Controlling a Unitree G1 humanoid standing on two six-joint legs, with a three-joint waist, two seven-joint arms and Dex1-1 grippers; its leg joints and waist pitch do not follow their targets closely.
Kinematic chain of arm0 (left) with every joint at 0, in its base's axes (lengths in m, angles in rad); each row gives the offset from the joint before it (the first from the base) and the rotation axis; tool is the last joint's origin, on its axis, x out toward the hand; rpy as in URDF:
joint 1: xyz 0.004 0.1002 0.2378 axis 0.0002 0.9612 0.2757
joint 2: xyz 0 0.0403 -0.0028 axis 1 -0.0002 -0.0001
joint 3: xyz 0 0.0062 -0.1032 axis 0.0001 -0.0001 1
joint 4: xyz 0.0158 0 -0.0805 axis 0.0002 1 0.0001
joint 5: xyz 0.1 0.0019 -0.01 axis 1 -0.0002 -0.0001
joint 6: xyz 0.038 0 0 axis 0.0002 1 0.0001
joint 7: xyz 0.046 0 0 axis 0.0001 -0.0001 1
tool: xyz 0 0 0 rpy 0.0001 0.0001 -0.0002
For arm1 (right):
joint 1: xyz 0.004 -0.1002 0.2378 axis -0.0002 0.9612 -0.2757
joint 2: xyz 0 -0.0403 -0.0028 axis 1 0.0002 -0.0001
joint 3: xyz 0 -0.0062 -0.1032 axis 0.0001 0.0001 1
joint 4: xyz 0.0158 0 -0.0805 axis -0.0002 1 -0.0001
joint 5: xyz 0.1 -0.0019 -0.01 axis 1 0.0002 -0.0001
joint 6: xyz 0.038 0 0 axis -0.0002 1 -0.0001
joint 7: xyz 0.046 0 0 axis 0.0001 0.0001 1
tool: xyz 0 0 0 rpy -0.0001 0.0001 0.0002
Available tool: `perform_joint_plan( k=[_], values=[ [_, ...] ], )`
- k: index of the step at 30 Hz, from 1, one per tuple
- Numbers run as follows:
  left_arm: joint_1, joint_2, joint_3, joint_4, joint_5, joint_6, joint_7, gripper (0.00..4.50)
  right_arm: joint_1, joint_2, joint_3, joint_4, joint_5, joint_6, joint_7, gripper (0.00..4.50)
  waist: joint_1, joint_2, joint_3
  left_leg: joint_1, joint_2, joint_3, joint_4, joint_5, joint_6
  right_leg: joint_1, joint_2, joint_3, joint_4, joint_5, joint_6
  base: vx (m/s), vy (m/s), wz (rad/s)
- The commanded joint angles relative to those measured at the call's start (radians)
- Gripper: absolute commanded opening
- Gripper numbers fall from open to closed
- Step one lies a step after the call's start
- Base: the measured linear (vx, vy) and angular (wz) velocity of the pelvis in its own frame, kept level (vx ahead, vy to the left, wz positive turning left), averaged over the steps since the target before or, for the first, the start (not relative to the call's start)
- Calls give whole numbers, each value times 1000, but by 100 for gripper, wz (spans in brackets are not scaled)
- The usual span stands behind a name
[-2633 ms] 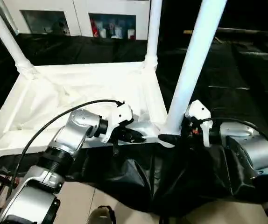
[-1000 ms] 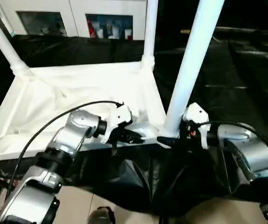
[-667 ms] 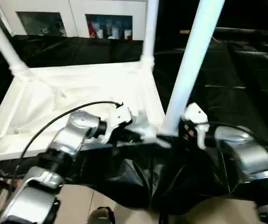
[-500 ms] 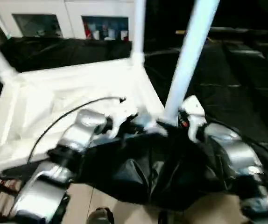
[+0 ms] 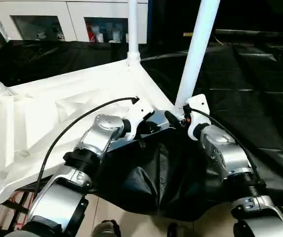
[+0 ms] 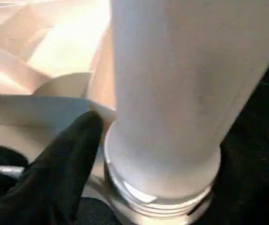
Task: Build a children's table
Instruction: Rotate leg to tighten
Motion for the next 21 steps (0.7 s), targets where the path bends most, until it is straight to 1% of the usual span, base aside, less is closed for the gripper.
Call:
perform_joint_plan(
  k=[1,3,4,5,6,7,8,9,10,11,12,13,14,15,16,17,19,21],
  values=[
    [4,-12,-15,-81,-58,-73,-106,0,24,-9,76,-21,18,10,113,377,2,-17,-92,27,10,-11,-63,-319,38,56,-43,27,-75,-375,-163,0,0,0],
    [25,10,-33,-113,-69,-96,-171,0,37,-53,92,-53,21,3,184,377,6,-18,-91,28,11,-8,-61,-307,49,53,-41,29,-74,-373,-166,0,0,0],
    [36,24,-42,-134,-79,-91,-213,0,46,-84,101,-76,25,3,234,377,6,-17,-93,26,12,-8,-60,-294,53,55,-42,28,-72,-362,-171,0,0,0],
    [46,38,-51,-153,-87,-91,-252,0,55,-115,109,-98,28,2,280,377,10,-16,-92,28,14,-9,-62,-292,51,58,-42,28,-72,-359,-171,0,0,0],
    [52,49,-57,-165,-93,-91,-280,0,62,-139,115,-115,32,1,315,377,11,-16,-93,25,15,-10,-61,-283,56,60,-42,28,-66,-343,-174,0,0,0],
    [61,66,-64,-182,-101,-83,-319,0,74,-186,124,-147,42,10,385,377,13,-13,-94,26,18,-8,-60,-272,64,57,-39,27,-63,-317,-184,0,0,0],
    [61,66,-64,-182,-101,-83,-319,0,74,-186,124,-147,42,10,385,377,14,-13,-95,25,18,-8,-59,-265,66,59,-39,26,-59,-303,-190,0,0,0],
    [63,74,-66,-186,-103,-84,-334,0,83,-219,131,-166,47,12,430,377,14,-10,-94,24,18,-8,-60,-260,67,56,-37,26,-57,-284,-203,0,0,0],
    [67,85,-71,-193,-106,-82,-361,0,93,-255,139,-189,53,14,481,377,17,-13,-95,25,18,-8,-58,-260,69,60,-37,26,-56,-270,-210,0,0,0],
    [69,91,-74,-197,-108,-81,-376,0,98,-269,142,-198,55,15,501,377,18,-15,-95,25,18,-7,-57,-259,72,61,-37,26,-54,-264,-213,0,0,0],
    [73,99,-77,-203,-113,-78,-397,0,105,-291,148,-216,62,23,533,377,18,-14,-95,21,18,-7,-57,-251,77,61,-38,27,-52,-255,-220,0,0,0],
    [79,112,-82,-217,-120,-71,-431,0,115,-317,155,-240,72,35,574,377,21,-14,-97,24,19,-6,-55,-247,82,61,-38,27,-51,-243,-226,0,0,0],
    [80,113,-83,-219,-121,-70,-434,0,116,-318,155,-243,74,36,577,377,22,-15,-96,22,19,-6,-55,-243,84,62,-39,28,-50,-239,-227,0,0,0],
    [90,129,-92,-241,-129,-54,-470,0,124,-334,157,-266,89,53,603,377,24,-12,-95,23,20,-6,-55,-247,88,60,-39,28,-52,-247,-229,0,0,0],
    [93,134,-95,-250,-132,-48,-482,0,126,-339,158,-273,96,58,610,377,25,-12,-94,24,20,-6,-56,-255,85,59,-40,27,-53,-266,-227,0,0,0],
    [99,143,-103,-263,-136,-40,-503,0,132,-346,164,-288,106,66,626,377,26,-10,-91,27,22,-7,-57,-272,78,56,-40,28,-56,-293,-222,0,0,0],
    [100,145,-104,-266,-136,-38,-508,0,134,-348,165,-292,107,68,632,352,26,-9,-90,30,22,-7,-59,-297,64,53,-41,28,-61,-331,-215,0,0,0],
    [101,146,-105,-267,-135,-36,-511,0,138,-347,172,-299,105,74,634,343,25,-10,-88,29,22,-9,-61,-315,50,53,-40,27,-62,-353,-205,0,0,0]
  ],
)
